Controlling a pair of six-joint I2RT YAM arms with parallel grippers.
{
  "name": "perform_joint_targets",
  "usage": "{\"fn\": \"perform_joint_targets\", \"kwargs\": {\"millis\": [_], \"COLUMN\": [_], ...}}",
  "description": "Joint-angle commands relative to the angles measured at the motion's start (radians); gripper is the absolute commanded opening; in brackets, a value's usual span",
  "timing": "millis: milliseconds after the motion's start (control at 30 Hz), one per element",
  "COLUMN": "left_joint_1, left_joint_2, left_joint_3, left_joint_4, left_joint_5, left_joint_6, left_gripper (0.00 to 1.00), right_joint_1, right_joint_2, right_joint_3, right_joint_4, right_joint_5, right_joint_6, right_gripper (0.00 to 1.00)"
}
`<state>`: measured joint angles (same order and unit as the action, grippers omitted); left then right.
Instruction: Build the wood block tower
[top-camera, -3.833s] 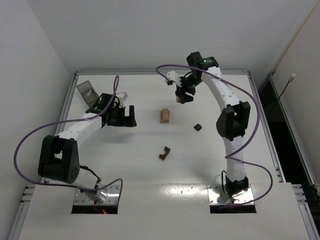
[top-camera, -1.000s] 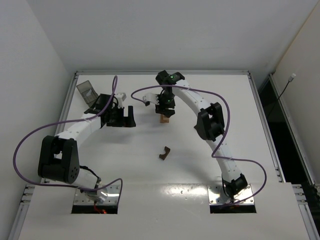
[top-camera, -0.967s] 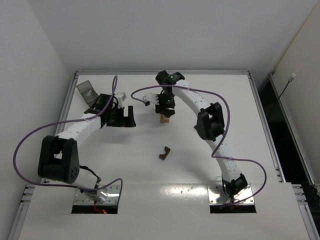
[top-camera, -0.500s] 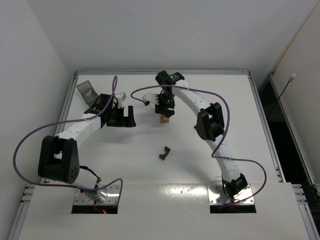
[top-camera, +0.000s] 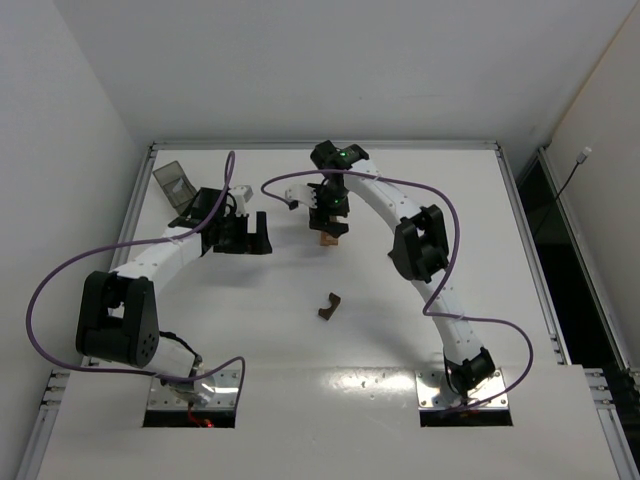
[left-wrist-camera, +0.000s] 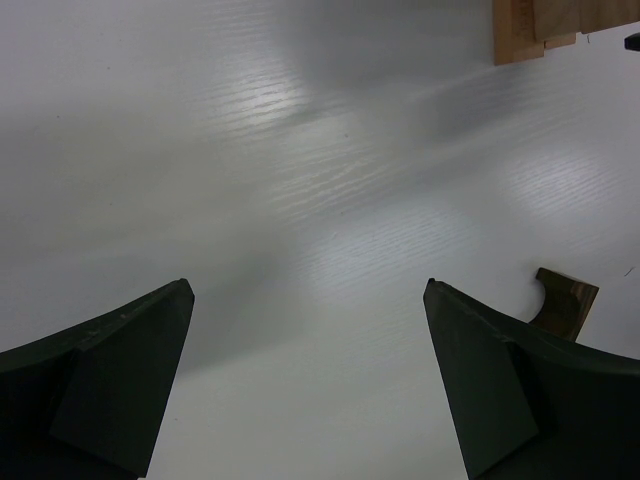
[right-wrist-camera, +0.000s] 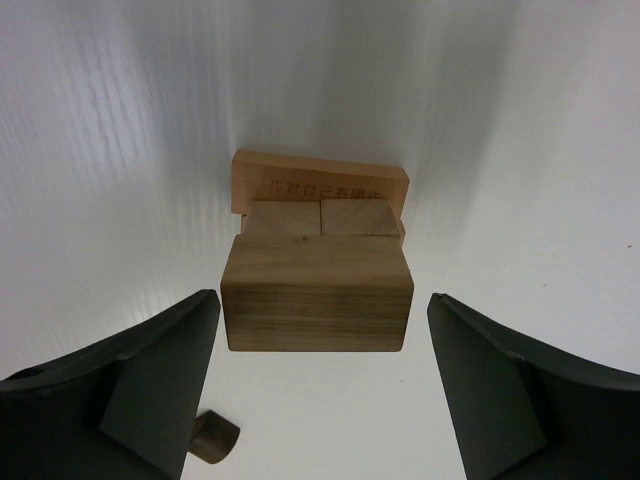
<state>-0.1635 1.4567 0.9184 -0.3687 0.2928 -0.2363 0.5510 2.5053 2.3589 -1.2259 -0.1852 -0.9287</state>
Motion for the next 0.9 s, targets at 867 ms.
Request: {"fn": "perform_joint_targets", "kwargs": {"millis": [867], "left_joint_1": [-0.013], "left_joint_2": [-0.122], "left_joint_3": [-0.087], "left_joint_4": [0.056], "left_joint_5": [0.026], "left_joint_6": [-0.031], "left_gripper": [1.00], "right_joint_1": [-0.085], "right_joint_2": [-0.731], "right_joint_3": [-0.543], "right_joint_4": [0.250], "right_joint_5": [-0.189], "right_joint_6": [0.313], "right_gripper": [0.98]}}
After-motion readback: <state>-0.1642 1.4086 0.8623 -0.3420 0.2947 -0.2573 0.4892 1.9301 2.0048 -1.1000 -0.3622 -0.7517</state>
